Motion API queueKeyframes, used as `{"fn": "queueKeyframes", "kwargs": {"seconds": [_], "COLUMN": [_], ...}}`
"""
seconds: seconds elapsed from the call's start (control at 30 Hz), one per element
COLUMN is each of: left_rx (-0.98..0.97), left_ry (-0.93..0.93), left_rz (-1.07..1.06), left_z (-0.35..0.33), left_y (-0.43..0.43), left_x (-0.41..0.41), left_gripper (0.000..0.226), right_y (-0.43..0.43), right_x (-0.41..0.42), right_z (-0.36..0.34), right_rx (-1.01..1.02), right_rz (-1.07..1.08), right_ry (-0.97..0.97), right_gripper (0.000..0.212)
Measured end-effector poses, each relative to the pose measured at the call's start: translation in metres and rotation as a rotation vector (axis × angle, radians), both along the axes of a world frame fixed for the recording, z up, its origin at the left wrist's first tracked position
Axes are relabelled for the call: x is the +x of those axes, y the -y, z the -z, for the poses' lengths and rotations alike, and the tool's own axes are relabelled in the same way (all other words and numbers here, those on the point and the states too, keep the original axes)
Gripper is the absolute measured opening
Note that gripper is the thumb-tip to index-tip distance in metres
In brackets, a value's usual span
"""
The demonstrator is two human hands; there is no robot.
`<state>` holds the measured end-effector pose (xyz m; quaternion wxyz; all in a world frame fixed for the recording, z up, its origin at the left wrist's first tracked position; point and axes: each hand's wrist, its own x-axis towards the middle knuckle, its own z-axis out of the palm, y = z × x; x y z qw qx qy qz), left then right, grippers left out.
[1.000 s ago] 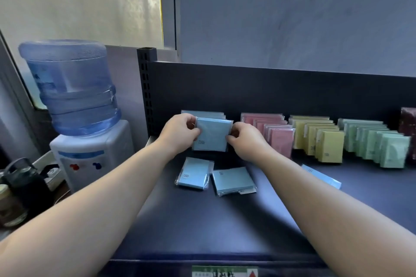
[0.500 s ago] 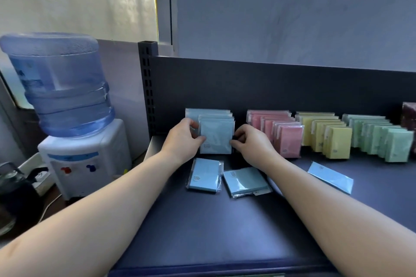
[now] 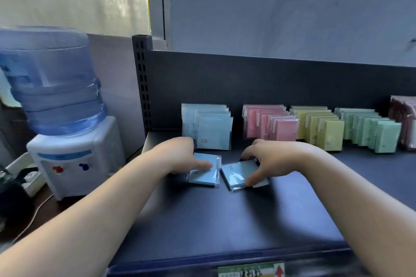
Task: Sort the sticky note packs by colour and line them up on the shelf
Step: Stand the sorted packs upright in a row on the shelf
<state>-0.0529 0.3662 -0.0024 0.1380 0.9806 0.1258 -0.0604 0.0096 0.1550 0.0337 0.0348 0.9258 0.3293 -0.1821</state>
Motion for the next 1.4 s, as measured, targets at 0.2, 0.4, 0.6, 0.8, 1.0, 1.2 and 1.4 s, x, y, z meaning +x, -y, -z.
{"fn": "queueKeyframes", "kwargs": {"seconds": [0.2, 0.4, 0.6, 0.8, 1.0, 1.2, 1.4], "left_rx": [-0.103, -0.505, -1.055, -1.352, -1.193, -1.060, -0.956], "left_ry": [0.027, 0.261, 0.337, 0.371, 0.449, 0.511, 0.406], "left_rz": [0.008, -0.049, -0.061, -0.083, 0.126, 0.134, 0.175], "left_z": [0.002, 0.009, 0.014, 0.011, 0.019, 0.020, 0.013], "left_y": [0.002, 0.006, 0.013, 0.020, 0.016, 0.017, 0.031], "left_x": [-0.003, -0.006, -0.003, -0.008, -0.011, -0.003, 0.010], "left_gripper": [0.062, 0.036, 0.007, 0.025, 0.020, 0.024, 0.019], "right_y": [0.008, 0.014, -0.007, -0.036, -0.036, -0.005, 0.059], "right_x": [-0.006, -0.001, -0.008, -0.013, -0.007, 0.006, 0.021], "right_z": [0.002, 0.003, -0.001, 0.010, 0.022, 0.011, 0.013], "right_rx": [0.145, 0.590, 0.857, 0.912, 0.914, 0.755, 0.404], "right_rz": [0.052, 0.044, 0.001, -0.078, -0.136, 0.083, 0.369], "right_ry": [-0.043, -0.307, -0.230, 0.106, 0.240, 0.325, 0.373], "right_gripper": [0.055, 0.039, 0.036, 0.021, 0.019, 0.016, 0.016]}}
